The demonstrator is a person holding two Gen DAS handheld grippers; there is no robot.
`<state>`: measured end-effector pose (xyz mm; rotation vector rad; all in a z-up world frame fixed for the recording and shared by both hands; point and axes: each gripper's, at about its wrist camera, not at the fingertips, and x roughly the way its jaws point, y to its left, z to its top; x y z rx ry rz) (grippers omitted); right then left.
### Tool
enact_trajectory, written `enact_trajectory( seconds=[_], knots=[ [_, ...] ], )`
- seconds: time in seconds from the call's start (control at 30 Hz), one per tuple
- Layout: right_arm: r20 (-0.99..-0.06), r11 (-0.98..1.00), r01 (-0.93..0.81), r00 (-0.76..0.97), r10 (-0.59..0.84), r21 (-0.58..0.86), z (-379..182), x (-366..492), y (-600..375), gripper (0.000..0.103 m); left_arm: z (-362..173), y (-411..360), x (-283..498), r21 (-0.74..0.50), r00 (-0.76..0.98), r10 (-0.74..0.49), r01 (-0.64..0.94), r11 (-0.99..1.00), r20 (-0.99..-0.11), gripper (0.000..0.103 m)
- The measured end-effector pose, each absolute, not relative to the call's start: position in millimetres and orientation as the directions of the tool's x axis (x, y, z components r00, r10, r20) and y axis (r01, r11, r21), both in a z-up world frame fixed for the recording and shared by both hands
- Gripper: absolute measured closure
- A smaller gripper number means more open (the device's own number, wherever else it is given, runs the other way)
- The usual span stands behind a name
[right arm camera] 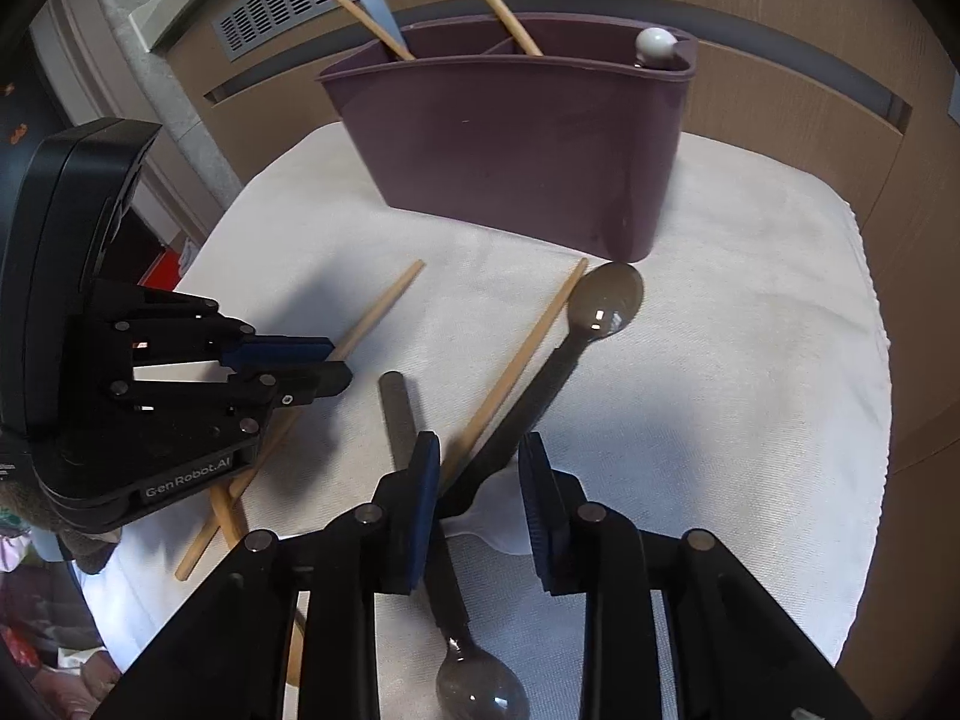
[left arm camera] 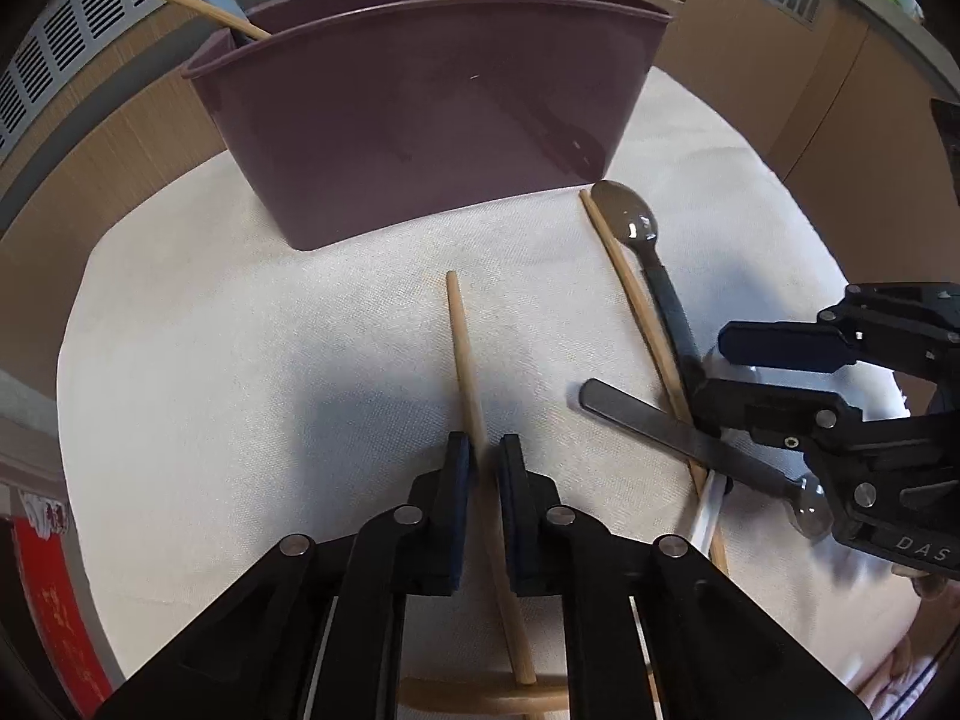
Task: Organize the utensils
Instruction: 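Grasp a wooden chopstick with the left tool while the right tool holds the metal spoon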
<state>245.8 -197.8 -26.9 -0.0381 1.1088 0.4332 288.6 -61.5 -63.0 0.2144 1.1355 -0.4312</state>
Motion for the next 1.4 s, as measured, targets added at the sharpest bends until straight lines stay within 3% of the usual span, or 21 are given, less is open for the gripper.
enact_trajectory(
  seconds=[0.1,0.23,0.47,0.53,0.73,1.03,1.3,1.4],
  knots=[
    [-0.869,0.897,-0.408,0.367,0.332,0.171,-24,236,-193,0.077,-53,-45,278,-0.138,0.376,-0.300,0.402,0.905,-0.877,0.095],
    [-0.880,0.870,-0.476,0.349,0.323,0.130,-23,228,-181,0.077,-35,-27,256,-0.158,0.461,-0.345,0.395,0.905,-0.818,0.095],
    [-0.916,0.853,-0.520,0.319,0.243,0.045,-38,245,-148,0.077,-42,-10,254,-0.188,0.399,-0.341,0.374,0.908,-0.851,0.093],
    [-0.918,0.846,-0.534,0.333,0.215,0.004,-38,243,-142,0.091,-44,-12,254,-0.183,0.383,-0.333,0.377,0.908,-0.861,0.092],
    [-0.897,0.874,-0.482,0.358,0.259,0.060,-24,238,-163,0.091,-52,-28,260,-0.200,0.332,-0.344,0.398,0.895,-0.879,0.090],
    [-0.864,0.914,-0.391,0.418,0.279,0.106,-19,224,-201,0.091,-61,-59,304,-0.140,0.251,-0.252,0.391,0.910,-0.935,0.090],
    [-0.824,0.928,-0.344,0.477,0.305,0.144,-8,213,-225,0.091,-58,-77,302,-0.039,0.331,-0.199,0.433,0.900,-0.922,0.092],
    [-0.804,0.930,-0.330,0.502,0.317,0.161,0,210,-230,0.091,-52,-66,289,-0.092,0.355,-0.261,0.429,0.898,-0.897,0.094]
  ],
)
